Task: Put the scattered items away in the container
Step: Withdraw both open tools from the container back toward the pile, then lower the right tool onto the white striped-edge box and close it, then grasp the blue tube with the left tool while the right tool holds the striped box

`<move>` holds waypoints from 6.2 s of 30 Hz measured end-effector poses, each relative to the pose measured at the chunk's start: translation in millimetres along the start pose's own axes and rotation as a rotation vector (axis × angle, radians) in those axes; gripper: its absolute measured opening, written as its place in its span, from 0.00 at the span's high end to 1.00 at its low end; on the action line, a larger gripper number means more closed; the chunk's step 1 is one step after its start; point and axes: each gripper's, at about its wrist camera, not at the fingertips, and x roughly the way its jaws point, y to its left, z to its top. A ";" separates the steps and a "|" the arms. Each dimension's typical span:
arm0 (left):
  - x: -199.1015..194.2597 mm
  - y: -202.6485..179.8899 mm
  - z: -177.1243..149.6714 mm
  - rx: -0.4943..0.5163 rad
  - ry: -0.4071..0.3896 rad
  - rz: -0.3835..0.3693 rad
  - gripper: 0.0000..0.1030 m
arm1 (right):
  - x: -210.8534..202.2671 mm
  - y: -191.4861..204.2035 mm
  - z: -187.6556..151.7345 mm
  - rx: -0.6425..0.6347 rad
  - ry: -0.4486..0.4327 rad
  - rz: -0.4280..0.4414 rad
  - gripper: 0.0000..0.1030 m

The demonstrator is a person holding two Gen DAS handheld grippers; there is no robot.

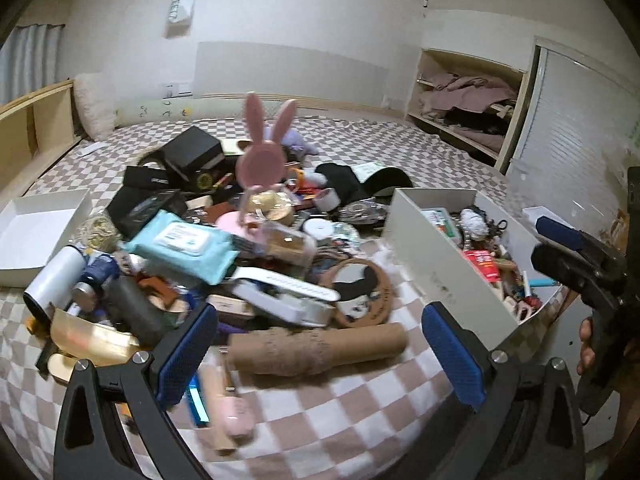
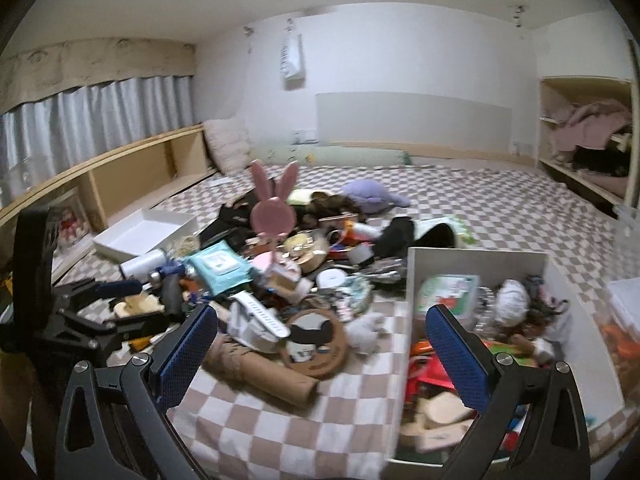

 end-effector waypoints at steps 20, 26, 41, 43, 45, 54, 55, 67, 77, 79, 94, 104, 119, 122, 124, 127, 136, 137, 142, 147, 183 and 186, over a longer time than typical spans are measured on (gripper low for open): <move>-9.0 140.9 -28.6 -0.110 0.062 0.104 0.00 | 116.2 111.9 -27.1 -0.169 0.310 0.191 0.00; -5.9 163.1 -34.3 -0.190 0.048 0.099 0.00 | 144.1 139.7 -38.3 -0.237 0.366 0.244 0.00; 13.3 195.4 -47.0 -0.334 0.000 0.191 0.00 | 191.0 175.2 -52.3 -0.219 0.398 0.589 0.00; 13.1 199.3 -49.8 -0.361 -0.006 0.177 0.00 | 199.1 181.2 -56.8 -0.231 0.407 0.617 0.00; 13.9 203.8 -52.7 -0.394 -0.007 0.159 0.00 | 206.8 186.2 -61.1 -0.240 0.417 0.646 0.00; 13.6 225.5 -61.5 -0.525 -0.008 0.127 0.00 | 237.4 198.6 -55.3 -0.262 0.441 0.755 0.00; 13.2 225.9 -61.8 -0.530 -0.010 0.126 0.00 | 239.9 200.0 -53.8 -0.260 0.448 0.776 0.00; 14.0 225.6 -62.4 -0.535 -0.011 0.111 0.00 | 262.2 239.8 -42.6 -0.380 0.497 0.823 0.00; 13.0 228.0 -63.7 -0.546 -0.021 0.095 0.00 | 267.2 233.8 -48.3 -0.393 0.518 0.808 0.02; 13.9 227.2 -63.2 -0.540 -0.018 0.095 0.00 | 266.1 229.2 -53.5 -0.400 0.525 0.801 0.02; 17.1 227.7 -63.5 -0.541 -0.006 0.095 0.00 | 243.5 225.2 -65.4 -0.356 0.520 0.758 0.02; 16.5 227.5 -64.4 -0.540 -0.006 0.092 0.00 | 238.5 215.5 -68.1 -0.336 0.506 0.657 0.02; 20.3 227.3 -66.4 -0.556 0.007 0.071 0.00 | 242.2 225.1 -77.9 -0.436 0.502 0.554 0.34; 20.9 227.7 -67.1 -0.561 0.010 0.069 0.00 | 241.0 224.5 -76.0 -0.438 0.493 0.548 0.35; 21.3 227.5 -67.3 -0.561 0.013 0.063 0.00 | 236.4 223.4 -74.6 -0.439 0.484 0.553 0.35; 21.5 226.4 -67.4 -0.556 0.016 0.063 0.00 | 225.6 220.3 -70.9 -0.425 0.471 0.567 0.35; 22.8 216.7 -66.6 -0.517 0.033 0.049 0.00 | 191.4 188.3 -48.9 -0.293 0.387 0.563 0.35; 23.0 214.6 -66.3 -0.508 0.036 0.043 0.00 | 187.0 180.9 -47.3 -0.266 0.379 0.554 0.35; 27.9 201.6 -62.6 -0.458 0.064 -0.027 0.01 | 176.7 144.1 -45.0 -0.138 0.345 0.508 0.35; 34.4 182.3 -50.0 -0.331 0.101 -0.026 0.02 | 170.6 108.3 -41.0 -0.010 0.306 0.487 0.35; 124.9 78.1 -90.2 0.778 0.673 -0.381 0.04 | 165.5 65.9 -38.9 0.141 0.252 0.546 0.35; 132.3 79.7 -88.4 0.748 0.688 -0.405 0.04 | 167.4 66.1 -40.0 0.143 0.263 0.547 0.34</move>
